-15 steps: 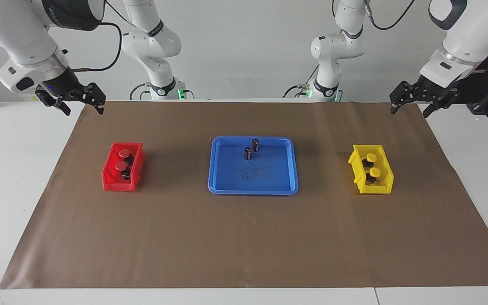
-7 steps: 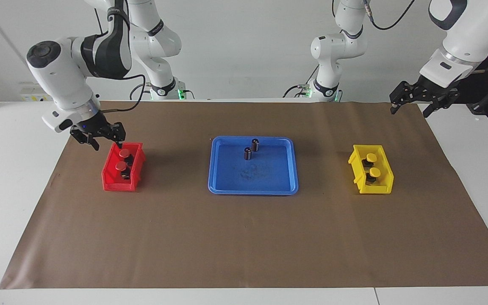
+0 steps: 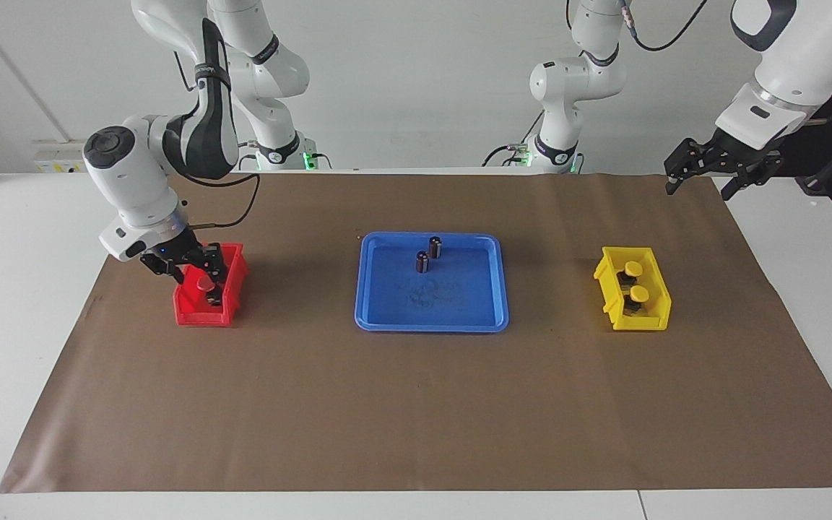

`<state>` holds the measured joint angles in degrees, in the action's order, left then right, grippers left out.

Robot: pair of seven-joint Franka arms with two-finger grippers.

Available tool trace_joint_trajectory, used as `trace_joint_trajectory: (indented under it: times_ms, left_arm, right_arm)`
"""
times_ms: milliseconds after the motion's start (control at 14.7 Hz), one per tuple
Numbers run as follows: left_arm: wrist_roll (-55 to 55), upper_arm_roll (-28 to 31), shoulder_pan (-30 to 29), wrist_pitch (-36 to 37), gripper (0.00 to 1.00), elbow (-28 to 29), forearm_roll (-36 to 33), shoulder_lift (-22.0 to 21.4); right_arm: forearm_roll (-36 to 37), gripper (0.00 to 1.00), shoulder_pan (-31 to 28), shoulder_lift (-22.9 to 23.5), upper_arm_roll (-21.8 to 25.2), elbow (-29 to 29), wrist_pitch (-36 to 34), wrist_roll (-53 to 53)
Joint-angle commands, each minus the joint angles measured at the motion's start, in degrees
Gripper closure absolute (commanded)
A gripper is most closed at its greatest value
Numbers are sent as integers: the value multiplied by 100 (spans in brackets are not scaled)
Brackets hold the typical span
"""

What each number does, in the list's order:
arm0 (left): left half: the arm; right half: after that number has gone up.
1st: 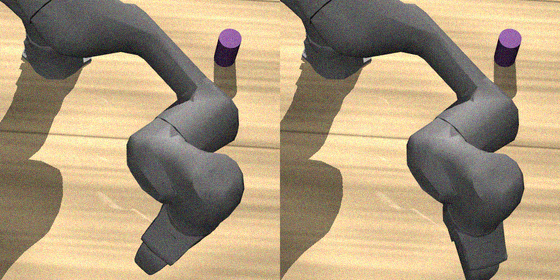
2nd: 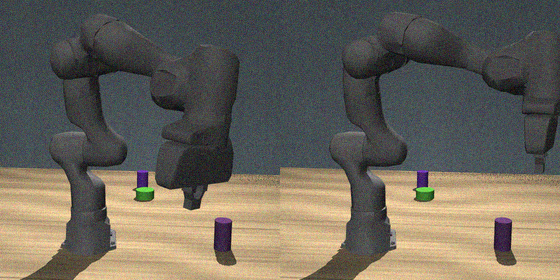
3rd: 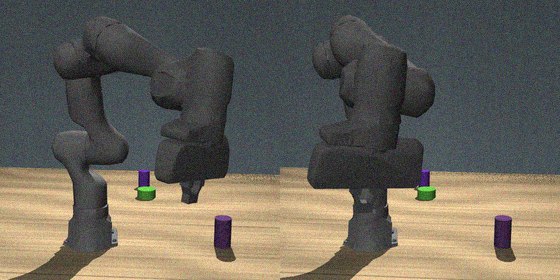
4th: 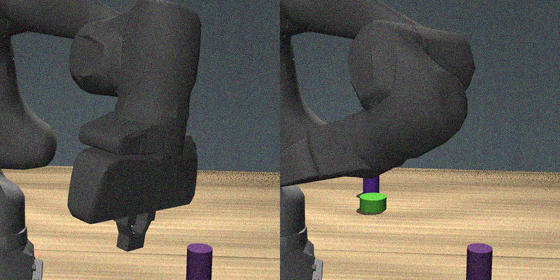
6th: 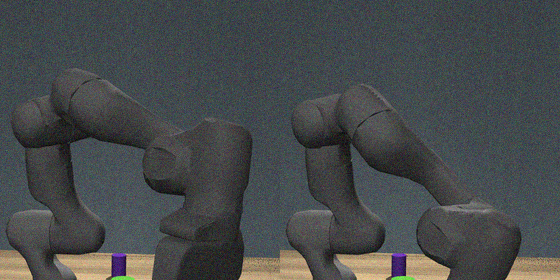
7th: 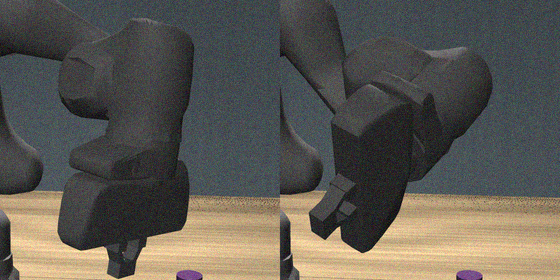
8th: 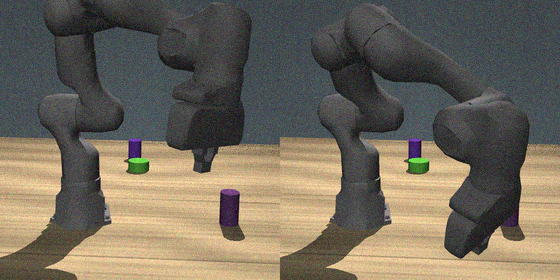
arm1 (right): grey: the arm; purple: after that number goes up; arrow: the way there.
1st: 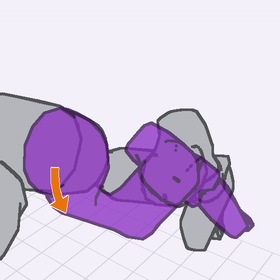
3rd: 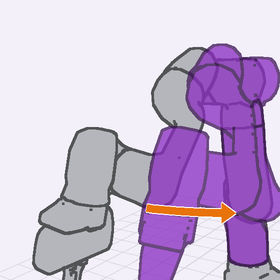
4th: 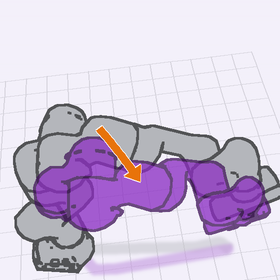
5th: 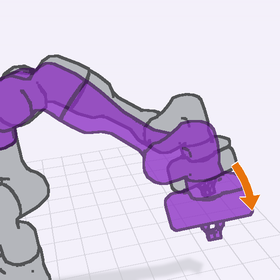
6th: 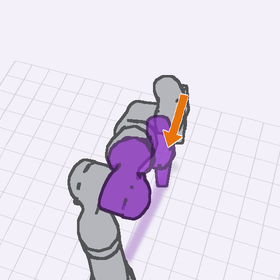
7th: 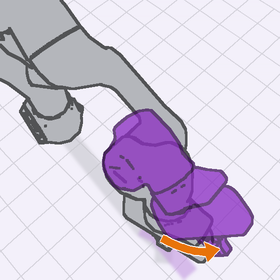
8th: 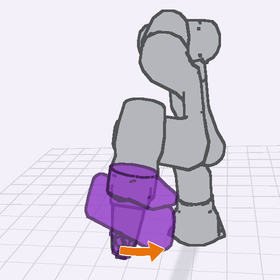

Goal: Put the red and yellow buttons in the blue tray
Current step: 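Reach the right gripper into the red bin and grasp a red button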

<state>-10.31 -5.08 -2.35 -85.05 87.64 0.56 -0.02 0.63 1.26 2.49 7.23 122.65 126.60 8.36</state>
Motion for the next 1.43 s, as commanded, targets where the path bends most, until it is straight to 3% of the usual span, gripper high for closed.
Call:
trace_joint_trajectory:
  times_ms: [0,749,1021,1157,1293,1361]
  left_arm:
    - [-14,-10,-19,23,0,175,-100,-165]
    - [47,-72,77,102,0,175,-100,-165]
    - [65,-54,60,146,0,166,-100,-165]
    - [-14,-37,33,155,0,175,-100,-165]
    - [-372,-10,25,164,0,175,-100,-173]
    - [-740,33,16,173,0,166,-100,-165]
  right_arm:
    - [-63,32,-55,-82,-29,320,374,105]
    - [-63,34,-135,-12,-29,550,612,350]
    - [-63,39,-143,-56,-29,778,857,455]
    - [-63,50,-143,-56,-29,778,849,482]
    - [-54,82,-135,-47,-29,752,823,482]
    - [-54,89,-143,-38,-29,691,779,500]
